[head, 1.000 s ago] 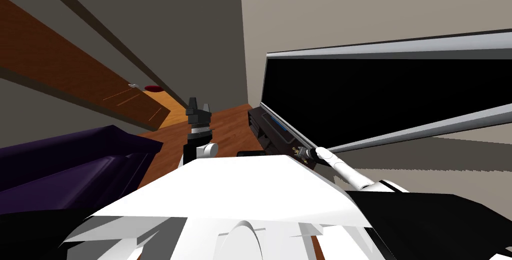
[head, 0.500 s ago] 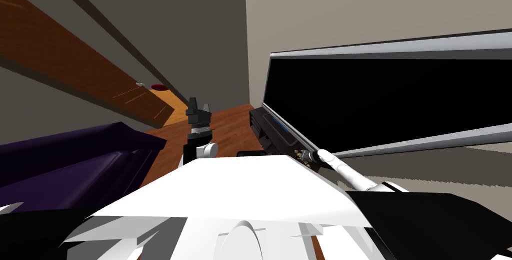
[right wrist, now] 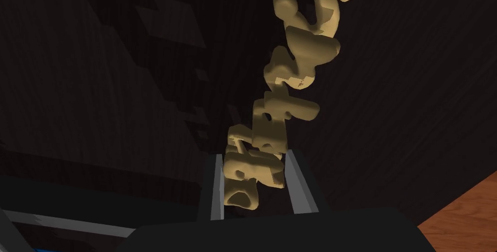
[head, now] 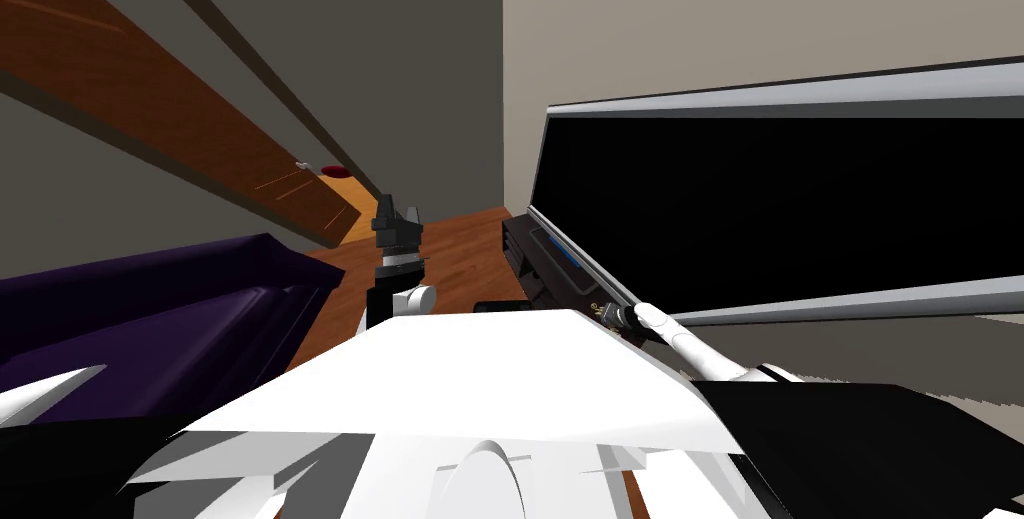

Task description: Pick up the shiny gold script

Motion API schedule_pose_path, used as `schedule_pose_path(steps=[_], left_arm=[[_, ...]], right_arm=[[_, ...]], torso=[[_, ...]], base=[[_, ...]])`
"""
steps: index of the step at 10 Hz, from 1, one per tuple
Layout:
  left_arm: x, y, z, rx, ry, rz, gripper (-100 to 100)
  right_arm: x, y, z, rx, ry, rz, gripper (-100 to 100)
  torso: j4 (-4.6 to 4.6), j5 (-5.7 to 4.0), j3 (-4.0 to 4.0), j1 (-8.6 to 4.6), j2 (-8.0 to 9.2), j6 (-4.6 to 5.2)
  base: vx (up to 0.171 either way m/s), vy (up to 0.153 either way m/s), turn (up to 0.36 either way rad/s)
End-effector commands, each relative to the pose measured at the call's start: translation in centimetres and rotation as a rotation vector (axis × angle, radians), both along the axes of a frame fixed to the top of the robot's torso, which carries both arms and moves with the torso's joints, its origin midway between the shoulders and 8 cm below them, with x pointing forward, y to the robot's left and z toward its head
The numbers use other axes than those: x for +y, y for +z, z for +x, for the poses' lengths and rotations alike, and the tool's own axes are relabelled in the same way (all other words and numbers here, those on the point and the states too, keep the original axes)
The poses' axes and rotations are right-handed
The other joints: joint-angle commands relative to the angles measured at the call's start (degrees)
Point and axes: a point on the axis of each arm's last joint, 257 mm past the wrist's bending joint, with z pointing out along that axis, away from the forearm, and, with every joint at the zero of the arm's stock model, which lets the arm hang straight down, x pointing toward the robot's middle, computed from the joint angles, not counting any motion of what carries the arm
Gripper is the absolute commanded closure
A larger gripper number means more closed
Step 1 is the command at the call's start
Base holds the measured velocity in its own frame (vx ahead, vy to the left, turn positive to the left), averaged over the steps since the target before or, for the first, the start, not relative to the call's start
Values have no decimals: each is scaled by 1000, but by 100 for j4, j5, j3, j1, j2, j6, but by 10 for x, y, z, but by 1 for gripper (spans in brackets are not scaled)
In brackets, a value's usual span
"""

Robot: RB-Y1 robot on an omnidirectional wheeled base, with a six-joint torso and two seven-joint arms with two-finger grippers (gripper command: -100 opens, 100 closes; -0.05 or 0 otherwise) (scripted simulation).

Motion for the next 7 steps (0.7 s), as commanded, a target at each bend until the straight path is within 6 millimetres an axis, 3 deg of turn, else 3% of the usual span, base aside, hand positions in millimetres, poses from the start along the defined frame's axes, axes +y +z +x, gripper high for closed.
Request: schedule_pose_path(steps=[1, 3, 4, 5, 7], left_arm=[[0, 0, 0, 0, 0, 0, 0], [0, 0, 0, 0, 0, 0, 0], [0, 0, 0, 0, 0, 0, 0], [0, 0, 0, 0, 0, 0, 0], [0, 0, 0, 0, 0, 0, 0]], right_arm=[[0, 0, 0, 0, 0, 0, 100], [0, 0, 0, 0, 0, 0, 100], [0, 0, 0, 0, 0, -1, 0], [-1, 8, 9, -2, 23, -2, 100], [-1, 11, 11, -3, 31, -5, 100]], torso=[[0, 0, 0, 0, 0, 0], [-1, -1, -1, -1, -1, 1], [-1, -2, -1, -2, -2, 1], [-1, -2, -1, -2, -2, 1], [-2, 4, -4, 17, -6, 11]], base=[[0, 0, 0], [0, 0, 0], [0, 0, 0], [17, 21, -214], [20, 39, -143]])
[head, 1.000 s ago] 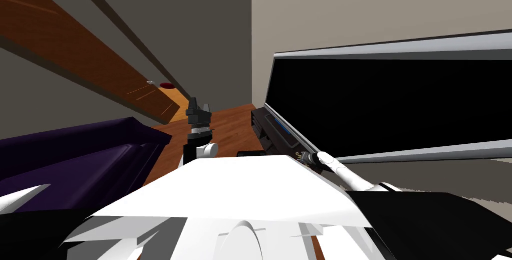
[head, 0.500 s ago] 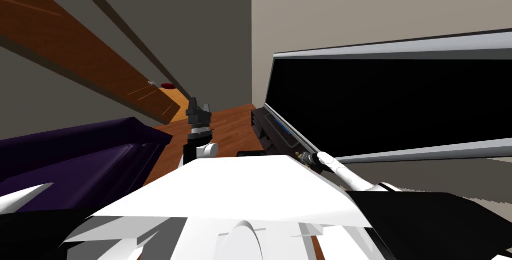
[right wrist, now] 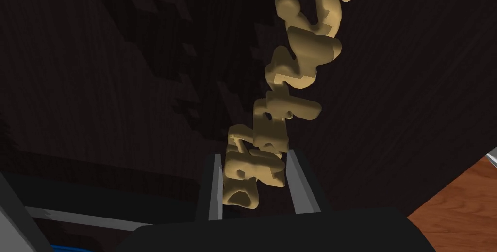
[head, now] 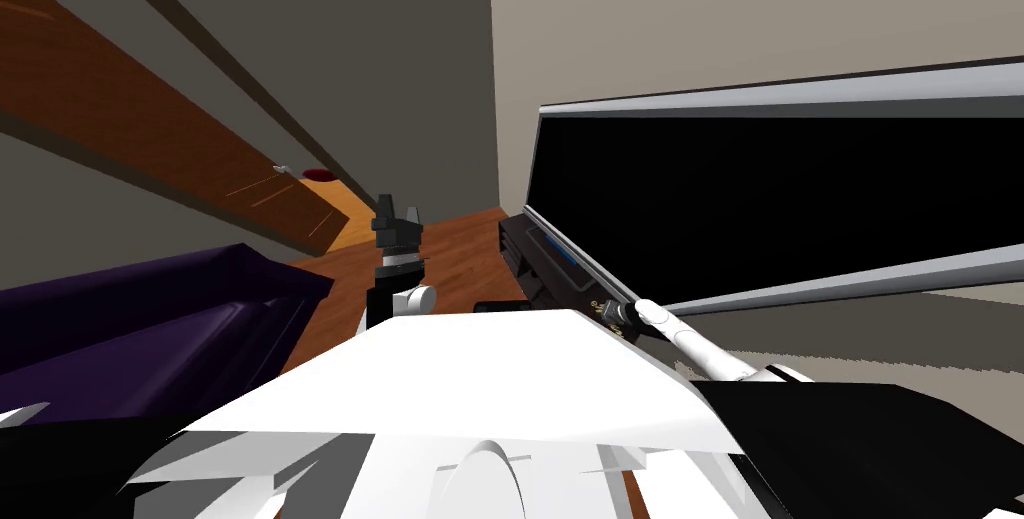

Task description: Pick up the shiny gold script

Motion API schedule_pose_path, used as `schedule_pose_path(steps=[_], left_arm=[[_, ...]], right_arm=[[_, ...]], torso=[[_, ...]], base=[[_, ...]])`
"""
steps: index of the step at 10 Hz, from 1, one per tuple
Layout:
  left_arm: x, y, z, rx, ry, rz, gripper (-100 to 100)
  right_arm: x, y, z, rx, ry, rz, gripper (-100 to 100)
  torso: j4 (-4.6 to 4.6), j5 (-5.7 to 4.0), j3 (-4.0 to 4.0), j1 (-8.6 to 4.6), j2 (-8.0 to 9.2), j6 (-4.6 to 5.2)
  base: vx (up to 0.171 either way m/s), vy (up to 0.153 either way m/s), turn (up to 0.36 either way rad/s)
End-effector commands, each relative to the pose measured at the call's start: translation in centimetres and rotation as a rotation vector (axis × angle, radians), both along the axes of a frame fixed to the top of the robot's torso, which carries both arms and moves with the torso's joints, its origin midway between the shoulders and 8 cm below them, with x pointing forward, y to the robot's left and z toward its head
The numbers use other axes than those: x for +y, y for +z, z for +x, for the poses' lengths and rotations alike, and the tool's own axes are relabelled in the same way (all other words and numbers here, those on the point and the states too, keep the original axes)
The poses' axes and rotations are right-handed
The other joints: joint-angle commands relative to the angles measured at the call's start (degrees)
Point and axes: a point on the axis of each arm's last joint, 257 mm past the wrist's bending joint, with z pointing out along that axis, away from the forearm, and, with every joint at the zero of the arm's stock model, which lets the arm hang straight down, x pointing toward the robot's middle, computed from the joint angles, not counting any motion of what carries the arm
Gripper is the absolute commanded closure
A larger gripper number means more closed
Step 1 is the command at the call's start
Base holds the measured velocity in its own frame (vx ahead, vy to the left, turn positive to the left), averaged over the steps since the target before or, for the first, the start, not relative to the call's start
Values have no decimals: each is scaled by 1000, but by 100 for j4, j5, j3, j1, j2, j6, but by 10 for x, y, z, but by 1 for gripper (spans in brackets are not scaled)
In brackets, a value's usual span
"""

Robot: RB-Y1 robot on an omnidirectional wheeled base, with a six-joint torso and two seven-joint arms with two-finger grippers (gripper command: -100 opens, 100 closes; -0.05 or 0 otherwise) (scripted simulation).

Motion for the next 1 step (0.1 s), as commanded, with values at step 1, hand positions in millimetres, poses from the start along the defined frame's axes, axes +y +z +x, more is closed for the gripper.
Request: schedule_pose_path(steps=[1], left_arm=[[0, 0, 0, 0, 0, 0, 0]], right_arm=[[0, 0, 0, 0, 0, 0, 0]], torso=[[0, 0, 0, 0, 0, 0]], base=[[0, 0, 0]])
